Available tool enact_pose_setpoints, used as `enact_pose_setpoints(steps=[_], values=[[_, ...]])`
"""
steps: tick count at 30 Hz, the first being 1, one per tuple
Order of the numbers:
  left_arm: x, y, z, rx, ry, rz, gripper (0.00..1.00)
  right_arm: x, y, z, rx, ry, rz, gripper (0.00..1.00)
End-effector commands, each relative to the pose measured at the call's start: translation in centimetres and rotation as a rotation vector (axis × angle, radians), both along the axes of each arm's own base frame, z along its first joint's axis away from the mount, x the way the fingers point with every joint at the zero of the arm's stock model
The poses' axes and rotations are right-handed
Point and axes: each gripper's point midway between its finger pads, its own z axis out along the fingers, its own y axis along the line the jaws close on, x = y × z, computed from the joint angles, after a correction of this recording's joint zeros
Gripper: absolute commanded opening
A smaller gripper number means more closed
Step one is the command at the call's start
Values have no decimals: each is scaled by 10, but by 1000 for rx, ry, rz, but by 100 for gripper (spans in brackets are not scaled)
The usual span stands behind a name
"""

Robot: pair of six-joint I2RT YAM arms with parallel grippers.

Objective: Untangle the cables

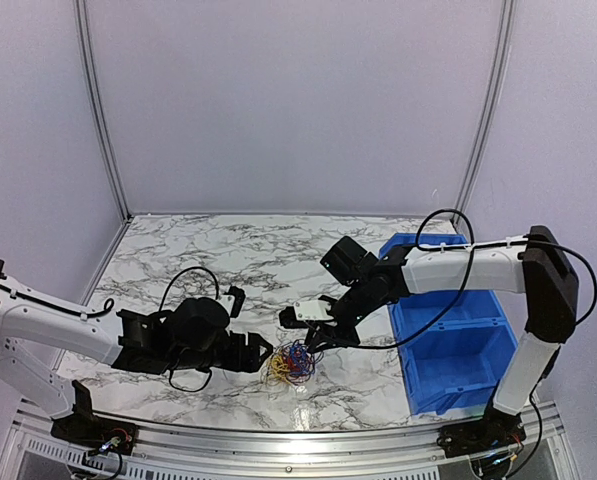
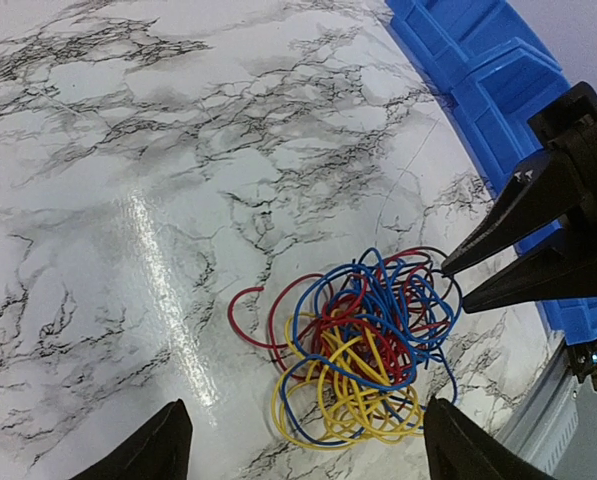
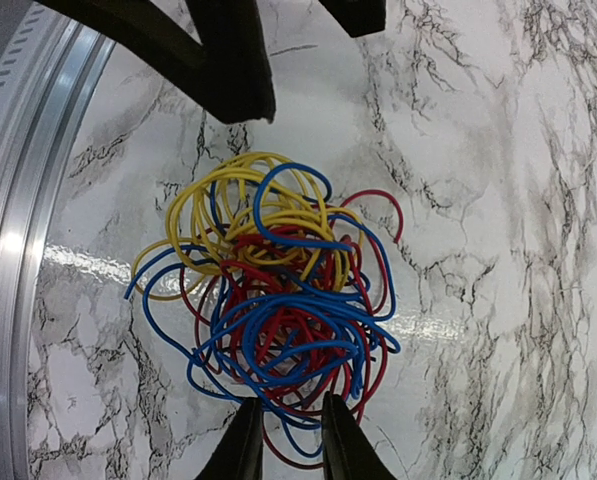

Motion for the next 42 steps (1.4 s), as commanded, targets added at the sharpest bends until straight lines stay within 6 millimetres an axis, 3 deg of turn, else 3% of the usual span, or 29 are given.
enact_pose_setpoints(steps=[1, 8, 16, 25, 28, 30, 32, 35, 42], values=[[2, -18, 19, -96, -9, -32, 83, 1, 6, 12, 19, -34, 21, 22], [6, -31, 21, -82, -18, -56, 83, 2, 5, 5, 3, -33, 17, 15], [7, -38, 10, -67, 3, -61, 83, 4, 5, 0, -8, -48, 22, 21], [8, -45, 1, -56, 19, -67, 83, 3, 5, -1, -8, -44, 36, 12], [8, -48, -2, -54, 25, -74, 82, 0, 4, -3, -15, -37, 47, 16], [8, -50, -3, -54, 26, -78, 82, -1, 5, -3, -14, -37, 48, 5], [9, -51, -4, -55, 27, -77, 82, 0, 6, 1, -6, -41, 42, 0], [8, -54, -3, -73, 23, -87, 82, 1, 9, 15, 19, -41, 35, 0], [7, -70, 10, -150, -16, -141, 78, -10, 24, 78, 149, 18, 39, 0]])
